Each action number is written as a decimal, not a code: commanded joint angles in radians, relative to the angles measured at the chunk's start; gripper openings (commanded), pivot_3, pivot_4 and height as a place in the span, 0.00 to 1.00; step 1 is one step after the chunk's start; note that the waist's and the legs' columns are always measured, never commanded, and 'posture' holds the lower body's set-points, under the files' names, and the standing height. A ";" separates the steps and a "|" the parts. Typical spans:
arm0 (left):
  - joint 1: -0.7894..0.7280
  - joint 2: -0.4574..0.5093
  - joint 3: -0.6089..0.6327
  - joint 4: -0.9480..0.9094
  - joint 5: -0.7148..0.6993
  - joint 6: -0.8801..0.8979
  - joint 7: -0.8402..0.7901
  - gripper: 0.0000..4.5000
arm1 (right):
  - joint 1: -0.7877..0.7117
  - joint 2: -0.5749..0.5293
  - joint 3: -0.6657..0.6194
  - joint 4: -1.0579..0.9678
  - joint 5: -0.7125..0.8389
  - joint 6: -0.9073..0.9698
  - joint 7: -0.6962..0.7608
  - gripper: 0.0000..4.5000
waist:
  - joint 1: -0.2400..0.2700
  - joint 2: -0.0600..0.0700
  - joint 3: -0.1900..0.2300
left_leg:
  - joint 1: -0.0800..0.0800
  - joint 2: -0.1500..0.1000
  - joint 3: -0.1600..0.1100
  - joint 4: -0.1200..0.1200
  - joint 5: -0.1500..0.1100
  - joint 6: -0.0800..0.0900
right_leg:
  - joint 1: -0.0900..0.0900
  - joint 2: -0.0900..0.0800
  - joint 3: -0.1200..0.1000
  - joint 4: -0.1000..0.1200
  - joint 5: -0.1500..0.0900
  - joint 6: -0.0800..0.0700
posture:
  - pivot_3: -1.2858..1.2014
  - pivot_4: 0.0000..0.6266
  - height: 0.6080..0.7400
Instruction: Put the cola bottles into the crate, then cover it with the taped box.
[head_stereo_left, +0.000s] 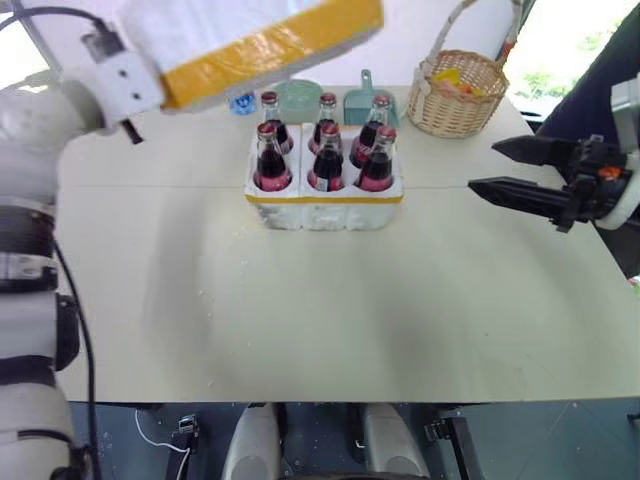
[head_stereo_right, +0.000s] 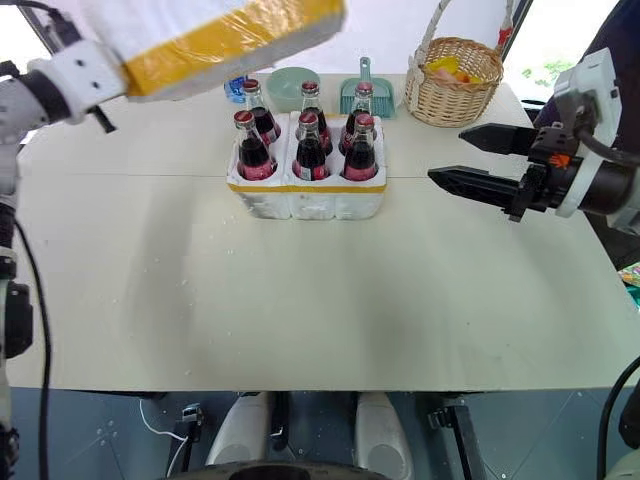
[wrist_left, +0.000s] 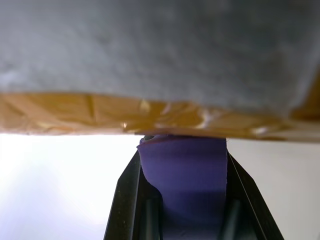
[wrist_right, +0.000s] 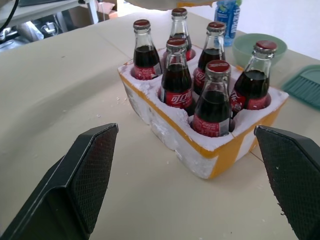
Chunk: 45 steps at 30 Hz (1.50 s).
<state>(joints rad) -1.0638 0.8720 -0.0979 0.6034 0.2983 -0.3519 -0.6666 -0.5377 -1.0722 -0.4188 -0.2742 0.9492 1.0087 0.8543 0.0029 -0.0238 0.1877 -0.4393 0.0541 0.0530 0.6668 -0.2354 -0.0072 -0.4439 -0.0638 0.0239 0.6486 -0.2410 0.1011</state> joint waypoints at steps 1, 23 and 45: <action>0.005 0.029 -0.054 -0.078 0.166 -0.080 0.147 0.09 | 0.012 0.004 -0.067 -0.037 0.031 0.002 -0.029 1.00 | 0.000 0.000 0.000 | 0.000 0.000 0.000 0.000 0.000 0.000 | 0.000 0.000 0.000 0.000 0.000 0.000 | 0.52 0.24 1.00; -0.016 -0.054 -0.222 -0.094 0.515 -0.136 0.428 0.09 | 0.125 0.035 -0.133 -0.099 0.078 -0.010 -0.110 1.00 | 0.011 0.000 -0.002 | 0.003 -0.001 -0.001 0.001 0.000 0.000 | 0.005 -0.001 0.000 -0.001 0.000 0.001 | 0.52 0.24 1.00; 0.199 0.065 -0.214 -0.194 0.573 -0.144 0.480 0.87 | 0.163 0.011 -0.110 -0.078 0.032 -0.044 -0.054 1.00 | 0.001 0.000 -0.002 | 0.004 0.000 0.000 -0.001 0.000 0.000 | 0.004 0.000 0.001 0.000 0.000 0.001 | 0.52 0.24 1.00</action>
<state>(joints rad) -0.8663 0.9054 -0.3487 0.4370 0.8850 -0.4898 -0.2091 -0.3650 -1.0383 -0.5117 -0.3469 0.9846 0.9861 0.7934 0.0039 -0.0239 0.1854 -0.4351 0.0537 0.0528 0.6660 -0.2354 -0.0071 -0.4398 -0.0639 0.0247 0.6482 -0.2407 0.1017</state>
